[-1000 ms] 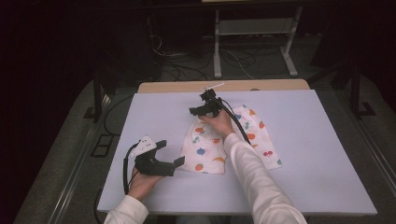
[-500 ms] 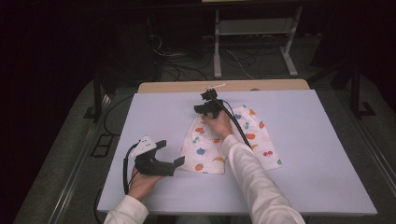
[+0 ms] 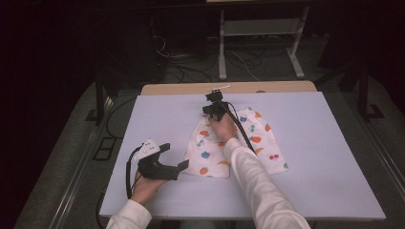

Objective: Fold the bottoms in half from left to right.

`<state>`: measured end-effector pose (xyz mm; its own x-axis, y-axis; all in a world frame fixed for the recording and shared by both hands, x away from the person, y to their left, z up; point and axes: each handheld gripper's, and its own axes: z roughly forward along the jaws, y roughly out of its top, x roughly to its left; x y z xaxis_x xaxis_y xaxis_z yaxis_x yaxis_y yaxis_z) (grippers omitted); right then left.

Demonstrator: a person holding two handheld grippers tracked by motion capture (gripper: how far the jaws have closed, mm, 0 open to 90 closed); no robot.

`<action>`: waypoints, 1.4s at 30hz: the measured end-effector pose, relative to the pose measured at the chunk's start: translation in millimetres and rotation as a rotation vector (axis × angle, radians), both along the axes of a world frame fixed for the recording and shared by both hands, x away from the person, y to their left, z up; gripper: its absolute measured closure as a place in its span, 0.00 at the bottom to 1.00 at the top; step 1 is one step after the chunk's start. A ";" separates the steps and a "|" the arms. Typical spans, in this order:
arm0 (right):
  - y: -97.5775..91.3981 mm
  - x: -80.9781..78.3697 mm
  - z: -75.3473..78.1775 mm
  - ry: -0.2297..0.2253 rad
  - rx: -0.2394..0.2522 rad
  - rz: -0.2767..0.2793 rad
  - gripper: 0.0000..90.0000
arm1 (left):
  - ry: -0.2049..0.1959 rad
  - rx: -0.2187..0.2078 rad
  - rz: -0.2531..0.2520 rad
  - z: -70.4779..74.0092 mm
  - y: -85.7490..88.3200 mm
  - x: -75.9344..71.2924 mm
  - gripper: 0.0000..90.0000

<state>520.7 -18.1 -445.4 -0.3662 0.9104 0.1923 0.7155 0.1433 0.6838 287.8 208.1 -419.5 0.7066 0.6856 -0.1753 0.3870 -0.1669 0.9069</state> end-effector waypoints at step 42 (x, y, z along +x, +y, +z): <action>-10.6 -18.7 7.9 -0.042 0.006 0.023 0.96 | 0.042 0.000 0.045 0.6 -0.5 2.5 0.00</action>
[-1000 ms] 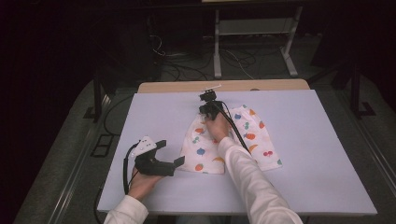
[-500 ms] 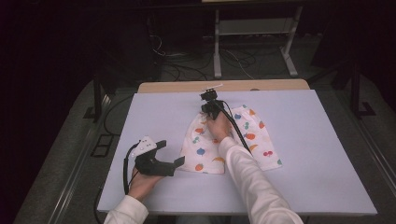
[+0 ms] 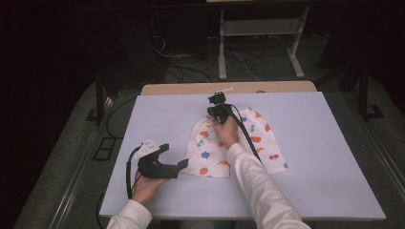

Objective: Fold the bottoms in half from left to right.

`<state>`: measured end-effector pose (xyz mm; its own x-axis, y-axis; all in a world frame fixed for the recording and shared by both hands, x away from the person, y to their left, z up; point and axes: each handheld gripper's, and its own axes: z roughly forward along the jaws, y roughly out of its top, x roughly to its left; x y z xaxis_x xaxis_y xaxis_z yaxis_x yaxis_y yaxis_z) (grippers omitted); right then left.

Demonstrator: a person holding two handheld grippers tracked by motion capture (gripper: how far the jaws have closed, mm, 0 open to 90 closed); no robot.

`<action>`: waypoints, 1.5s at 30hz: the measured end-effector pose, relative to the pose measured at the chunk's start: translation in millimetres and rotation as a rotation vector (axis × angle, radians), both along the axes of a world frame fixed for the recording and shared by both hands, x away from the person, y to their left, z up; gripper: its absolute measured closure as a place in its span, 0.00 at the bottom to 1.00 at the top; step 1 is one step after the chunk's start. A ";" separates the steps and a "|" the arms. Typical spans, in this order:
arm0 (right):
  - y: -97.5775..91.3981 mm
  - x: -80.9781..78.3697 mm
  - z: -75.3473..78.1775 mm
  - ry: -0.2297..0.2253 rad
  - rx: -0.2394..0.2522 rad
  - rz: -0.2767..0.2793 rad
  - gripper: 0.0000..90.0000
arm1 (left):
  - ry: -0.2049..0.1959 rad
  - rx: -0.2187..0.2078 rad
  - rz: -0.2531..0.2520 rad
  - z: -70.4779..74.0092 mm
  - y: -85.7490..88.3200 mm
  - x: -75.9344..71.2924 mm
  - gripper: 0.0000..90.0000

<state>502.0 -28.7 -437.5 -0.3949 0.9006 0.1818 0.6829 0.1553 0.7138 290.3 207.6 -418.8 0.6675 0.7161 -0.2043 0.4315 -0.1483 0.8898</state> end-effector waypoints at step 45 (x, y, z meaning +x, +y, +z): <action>-11.8 -12.7 17.4 -0.062 0.026 0.013 0.96 | 0.408 0.071 -0.024 -10.3 3.4 32.2 0.04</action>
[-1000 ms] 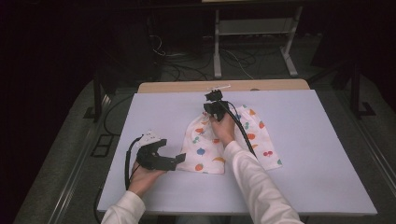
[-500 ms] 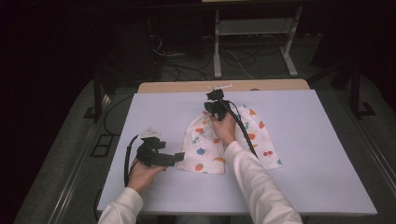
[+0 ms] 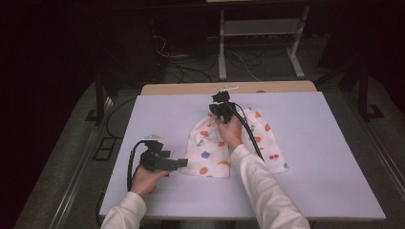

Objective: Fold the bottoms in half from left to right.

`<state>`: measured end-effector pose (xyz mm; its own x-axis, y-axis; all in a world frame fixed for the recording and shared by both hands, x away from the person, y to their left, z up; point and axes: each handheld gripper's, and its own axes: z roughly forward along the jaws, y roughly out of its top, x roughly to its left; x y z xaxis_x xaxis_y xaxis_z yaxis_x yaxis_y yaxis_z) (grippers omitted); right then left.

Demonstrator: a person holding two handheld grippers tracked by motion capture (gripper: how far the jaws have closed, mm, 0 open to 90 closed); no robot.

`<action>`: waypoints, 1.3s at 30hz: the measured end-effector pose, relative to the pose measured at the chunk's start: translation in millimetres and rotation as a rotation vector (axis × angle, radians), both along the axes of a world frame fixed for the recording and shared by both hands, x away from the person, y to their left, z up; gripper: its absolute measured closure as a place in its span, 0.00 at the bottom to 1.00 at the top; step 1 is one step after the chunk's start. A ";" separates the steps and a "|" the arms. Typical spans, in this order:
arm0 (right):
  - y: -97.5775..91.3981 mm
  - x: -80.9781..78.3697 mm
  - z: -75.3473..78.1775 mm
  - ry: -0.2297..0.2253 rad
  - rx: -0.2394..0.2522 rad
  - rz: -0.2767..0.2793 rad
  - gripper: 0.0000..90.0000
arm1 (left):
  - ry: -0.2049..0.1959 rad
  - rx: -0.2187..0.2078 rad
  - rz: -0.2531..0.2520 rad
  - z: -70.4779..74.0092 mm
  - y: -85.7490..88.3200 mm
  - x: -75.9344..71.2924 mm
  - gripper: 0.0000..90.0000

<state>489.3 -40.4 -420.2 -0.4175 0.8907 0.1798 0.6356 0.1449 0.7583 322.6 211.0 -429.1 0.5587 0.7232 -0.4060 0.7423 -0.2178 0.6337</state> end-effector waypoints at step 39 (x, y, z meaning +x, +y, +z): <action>1.6 -4.3 -4.1 -0.021 -0.010 0.013 0.96 | 0.103 -0.029 -0.060 -20.2 -1.4 0.2 0.79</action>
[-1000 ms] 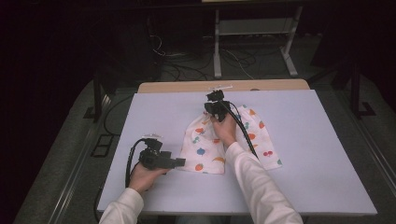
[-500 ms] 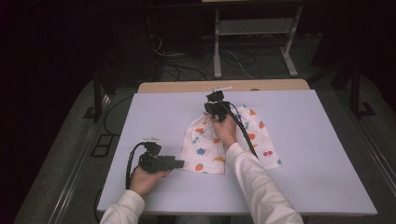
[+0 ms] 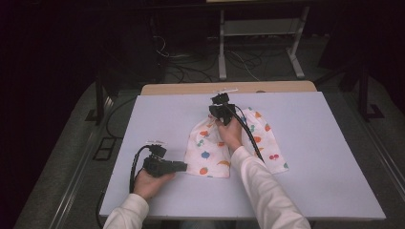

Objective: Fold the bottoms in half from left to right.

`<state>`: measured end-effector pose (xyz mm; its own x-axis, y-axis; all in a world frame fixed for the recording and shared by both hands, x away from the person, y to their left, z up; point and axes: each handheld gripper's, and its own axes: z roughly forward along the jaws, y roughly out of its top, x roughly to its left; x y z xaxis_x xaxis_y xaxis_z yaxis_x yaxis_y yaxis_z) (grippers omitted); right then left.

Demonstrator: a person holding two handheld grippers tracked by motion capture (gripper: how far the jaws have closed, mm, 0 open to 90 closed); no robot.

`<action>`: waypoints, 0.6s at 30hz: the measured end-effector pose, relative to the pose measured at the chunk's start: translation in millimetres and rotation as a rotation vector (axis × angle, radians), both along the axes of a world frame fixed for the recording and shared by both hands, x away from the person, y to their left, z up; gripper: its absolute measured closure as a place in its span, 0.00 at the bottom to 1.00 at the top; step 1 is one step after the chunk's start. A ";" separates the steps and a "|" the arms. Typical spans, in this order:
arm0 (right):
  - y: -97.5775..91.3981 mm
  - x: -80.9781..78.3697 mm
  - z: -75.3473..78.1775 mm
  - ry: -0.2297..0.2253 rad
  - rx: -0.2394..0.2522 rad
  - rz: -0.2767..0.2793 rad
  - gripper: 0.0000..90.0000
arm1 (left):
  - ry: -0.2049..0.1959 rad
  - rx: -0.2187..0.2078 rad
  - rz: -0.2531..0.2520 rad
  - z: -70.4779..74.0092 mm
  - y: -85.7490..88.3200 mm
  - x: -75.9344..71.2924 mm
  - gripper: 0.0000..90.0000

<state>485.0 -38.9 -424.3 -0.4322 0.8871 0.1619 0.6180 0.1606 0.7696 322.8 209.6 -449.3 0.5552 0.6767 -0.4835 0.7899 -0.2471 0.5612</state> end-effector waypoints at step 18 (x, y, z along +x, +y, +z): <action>-8.8 1.9 4.7 0.002 0.042 -0.001 0.96 | -0.069 0.093 -0.092 8.7 -13.1 -4.9 0.97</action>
<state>487.0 -47.7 -419.7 -0.4312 0.8799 0.1994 0.6194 0.1279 0.7746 317.9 196.5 -440.6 0.6467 0.6615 -0.3797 0.7220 -0.3705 0.5843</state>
